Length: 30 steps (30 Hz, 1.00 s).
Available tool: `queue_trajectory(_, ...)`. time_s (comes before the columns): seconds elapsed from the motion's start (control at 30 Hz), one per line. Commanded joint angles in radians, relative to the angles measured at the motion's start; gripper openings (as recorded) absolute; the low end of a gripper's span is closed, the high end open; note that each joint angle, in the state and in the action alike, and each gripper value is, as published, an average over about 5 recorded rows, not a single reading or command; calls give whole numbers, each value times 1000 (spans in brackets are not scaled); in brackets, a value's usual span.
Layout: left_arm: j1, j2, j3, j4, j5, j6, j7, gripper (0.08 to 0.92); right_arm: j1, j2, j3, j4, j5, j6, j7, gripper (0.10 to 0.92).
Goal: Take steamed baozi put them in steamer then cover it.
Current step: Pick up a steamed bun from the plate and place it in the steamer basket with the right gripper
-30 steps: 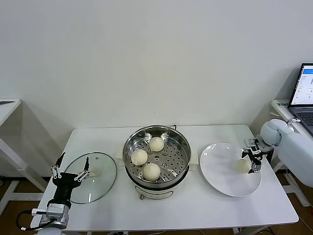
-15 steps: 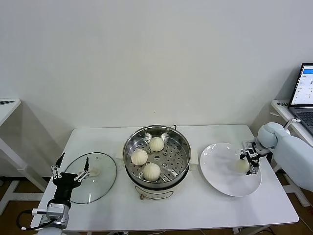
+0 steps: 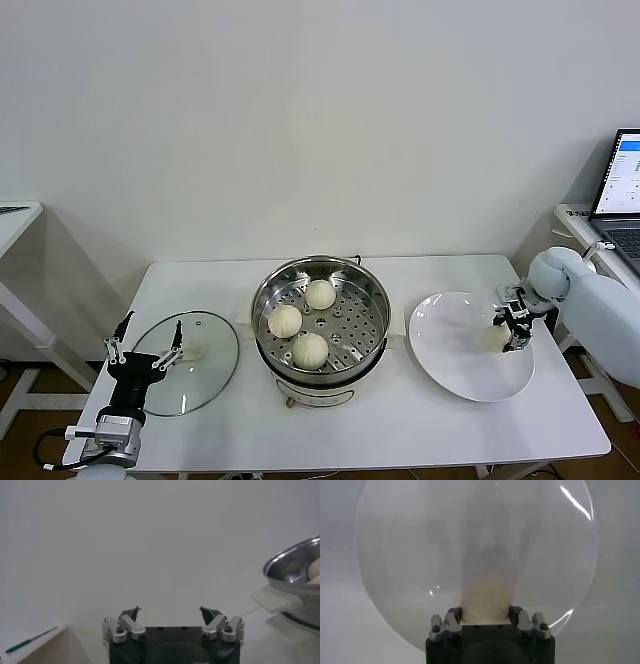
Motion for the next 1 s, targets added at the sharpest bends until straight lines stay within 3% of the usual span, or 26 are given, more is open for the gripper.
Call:
queue_trajectory(0.03, -2, -2, 4, -2, 1, -3, -1, 823, 219, -152, -257, 185, 275, -119, -25, 645)
queue_trajectory(0.3, -14, -5, 15, -7, -2, -3, 1, 823, 668, -253, -663, 479, 557, -283, -17, 645)
queue_trajectory(0.6, -18, 5, 11, -13, -12, -11, 9, 823, 1205, -86, -1145, 716, 867, -451, 75, 645)
queue_trajectory(1.0, -42, 18, -11, -2, -46, -5, 17, 823, 1183, 197, -1137, 749, 1037, -565, 176, 647)
